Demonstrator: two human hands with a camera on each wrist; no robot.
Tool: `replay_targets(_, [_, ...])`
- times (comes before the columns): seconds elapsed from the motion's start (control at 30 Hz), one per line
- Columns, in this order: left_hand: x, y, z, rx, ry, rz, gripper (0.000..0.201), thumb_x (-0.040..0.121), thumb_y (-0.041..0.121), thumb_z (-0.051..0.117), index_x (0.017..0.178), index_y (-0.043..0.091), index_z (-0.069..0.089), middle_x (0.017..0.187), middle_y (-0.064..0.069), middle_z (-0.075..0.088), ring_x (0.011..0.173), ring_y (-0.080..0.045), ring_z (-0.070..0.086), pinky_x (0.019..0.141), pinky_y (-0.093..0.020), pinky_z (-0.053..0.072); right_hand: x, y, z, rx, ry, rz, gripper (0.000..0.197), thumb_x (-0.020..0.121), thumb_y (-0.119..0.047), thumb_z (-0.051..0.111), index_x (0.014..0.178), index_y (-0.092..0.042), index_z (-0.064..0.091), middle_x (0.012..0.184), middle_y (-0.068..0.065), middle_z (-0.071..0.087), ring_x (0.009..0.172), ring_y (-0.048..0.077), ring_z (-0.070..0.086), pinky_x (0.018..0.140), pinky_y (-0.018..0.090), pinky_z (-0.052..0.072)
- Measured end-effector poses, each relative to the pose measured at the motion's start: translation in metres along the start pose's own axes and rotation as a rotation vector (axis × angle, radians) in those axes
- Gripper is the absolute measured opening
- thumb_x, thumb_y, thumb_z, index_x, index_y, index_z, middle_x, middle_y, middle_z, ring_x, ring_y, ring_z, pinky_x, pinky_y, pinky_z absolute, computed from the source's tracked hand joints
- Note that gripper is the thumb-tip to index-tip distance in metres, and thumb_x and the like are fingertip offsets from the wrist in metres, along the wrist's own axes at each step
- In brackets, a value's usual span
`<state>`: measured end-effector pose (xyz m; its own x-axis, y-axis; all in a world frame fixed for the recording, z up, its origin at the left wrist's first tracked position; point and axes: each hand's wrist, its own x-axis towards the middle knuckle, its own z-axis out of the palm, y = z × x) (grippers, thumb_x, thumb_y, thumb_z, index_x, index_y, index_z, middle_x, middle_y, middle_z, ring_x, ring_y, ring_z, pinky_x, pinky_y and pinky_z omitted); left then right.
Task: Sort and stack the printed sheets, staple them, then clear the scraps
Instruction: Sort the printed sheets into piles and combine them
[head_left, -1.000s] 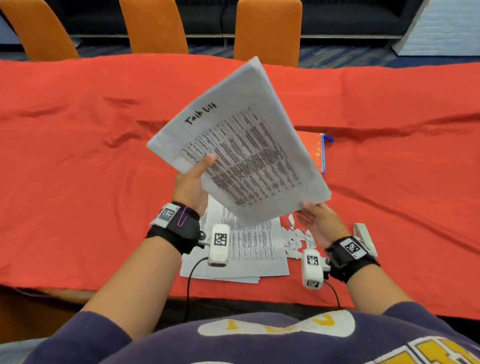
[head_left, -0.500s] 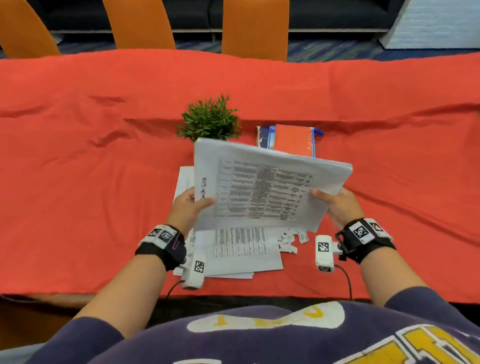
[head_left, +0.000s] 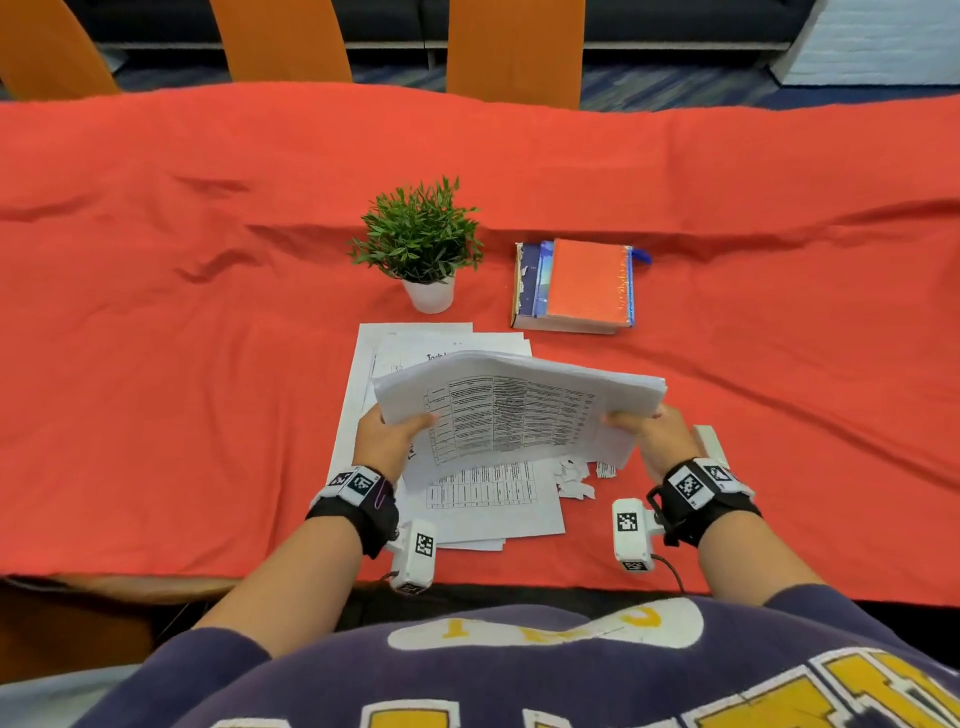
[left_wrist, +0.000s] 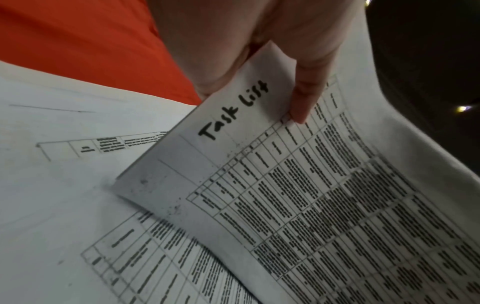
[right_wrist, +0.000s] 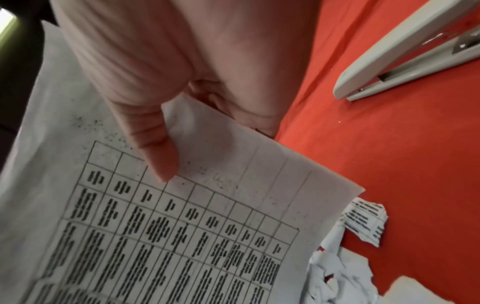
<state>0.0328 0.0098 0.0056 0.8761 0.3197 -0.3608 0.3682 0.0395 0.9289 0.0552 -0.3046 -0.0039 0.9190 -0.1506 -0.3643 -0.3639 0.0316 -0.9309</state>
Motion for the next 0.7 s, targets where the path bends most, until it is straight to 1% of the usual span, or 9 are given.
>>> replay_targets(0.13, [-0.001,-0.002,-0.002,0.017,-0.024,0.01,0.036,0.074,0.005,0.076,0.108,0.012,0.066,0.101,-0.003,0.072,0.093,-0.02,0.067,0.076,-0.032,0.052,-0.001,-0.002,-0.007,0.004,-0.002,-0.003,0.028,0.066,0.005,0.071,0.091,-0.009,0.068,0.094,0.011,0.069,0.085,0.023,0.062,0.081,0.039,0.05])
replay_targets(0.2, [-0.003,-0.008,-0.001,0.061,-0.06,-0.016,0.037,0.074,0.008,0.077,0.108,0.013,0.067,0.103,-0.004,0.072,0.098,-0.023,0.066,0.082,-0.037,0.053,0.003,0.007,-0.008,-0.064,-0.023,0.044,0.031,0.072,0.011,0.067,0.096,-0.007,0.067,0.103,0.018,0.069,0.093,0.028,0.063,0.091,0.048,0.05])
replay_targets(0.27, [-0.007,-0.008,0.004,0.087,-0.044,-0.029,0.033,0.075,0.012,0.078,0.106,0.014,0.067,0.103,-0.005,0.072,0.1,-0.025,0.066,0.087,-0.041,0.053,0.009,0.016,-0.01,-0.121,-0.042,0.078,0.031,0.071,0.009,0.07,0.095,-0.01,0.068,0.107,0.019,0.069,0.102,0.032,0.063,0.098,0.055,0.046])
replay_targets(0.37, [-0.011,0.008,0.013,0.12,-0.041,0.015,0.031,0.078,0.015,0.076,0.107,0.013,0.067,0.103,-0.003,0.071,0.095,-0.021,0.065,0.086,-0.037,0.052,0.016,0.001,-0.018,-0.165,-0.009,0.058,0.036,0.071,0.005,0.073,0.103,-0.01,0.065,0.103,0.01,0.069,0.107,0.032,0.063,0.098,0.048,0.048])
replay_targets(0.43, [-0.015,0.029,0.019,0.175,-0.072,0.094,0.029,0.08,0.014,0.074,0.109,0.011,0.067,0.101,-0.001,0.07,0.091,-0.015,0.065,0.079,-0.028,0.052,0.017,-0.022,-0.025,-0.207,0.069,-0.064,0.063,0.069,0.003,0.077,0.125,-0.01,0.051,0.123,0.009,0.06,0.123,0.028,0.053,0.103,0.04,0.043])
replay_targets(0.5, [-0.02,0.051,0.026,0.211,-0.107,0.184,0.025,0.081,0.011,0.073,0.105,0.013,0.068,0.099,0.001,0.071,0.091,-0.014,0.066,0.079,-0.025,0.051,0.013,-0.056,-0.027,-0.369,0.157,-0.303,0.094,0.064,-0.008,0.085,0.141,-0.018,0.033,0.145,0.004,0.04,0.135,0.016,0.036,0.113,0.034,0.029])
replay_targets(0.53, [-0.022,0.062,0.031,0.235,-0.121,0.234,0.022,0.08,0.01,0.073,0.101,0.017,0.068,0.097,0.001,0.071,0.09,-0.014,0.066,0.079,-0.026,0.051,0.009,-0.076,-0.022,-0.486,0.149,-0.436,0.101,0.062,-0.015,0.087,0.144,-0.022,0.029,0.148,0.0,0.034,0.136,0.013,0.031,0.115,0.032,0.024])
replay_targets(0.63, [-0.032,0.096,0.048,0.407,-0.17,0.414,0.014,0.079,0.011,0.071,0.087,0.022,0.068,0.085,-0.001,0.07,0.077,-0.016,0.063,0.069,-0.028,0.049,-0.008,-0.125,0.009,-0.823,-0.052,-0.649,0.093,0.065,-0.031,0.085,0.143,-0.03,0.035,0.147,-0.006,0.039,0.137,0.012,0.031,0.116,0.038,0.021])
replay_targets(0.7, [-0.037,0.116,0.058,0.529,-0.223,0.535,0.014,0.078,0.011,0.067,0.07,0.02,0.061,0.068,-0.001,0.061,0.063,-0.019,0.053,0.062,-0.032,0.042,-0.013,-0.143,0.03,-0.861,-0.197,-0.661,0.067,0.073,-0.028,0.079,0.133,-0.031,0.051,0.131,-0.009,0.056,0.124,0.005,0.045,0.111,0.037,0.03])
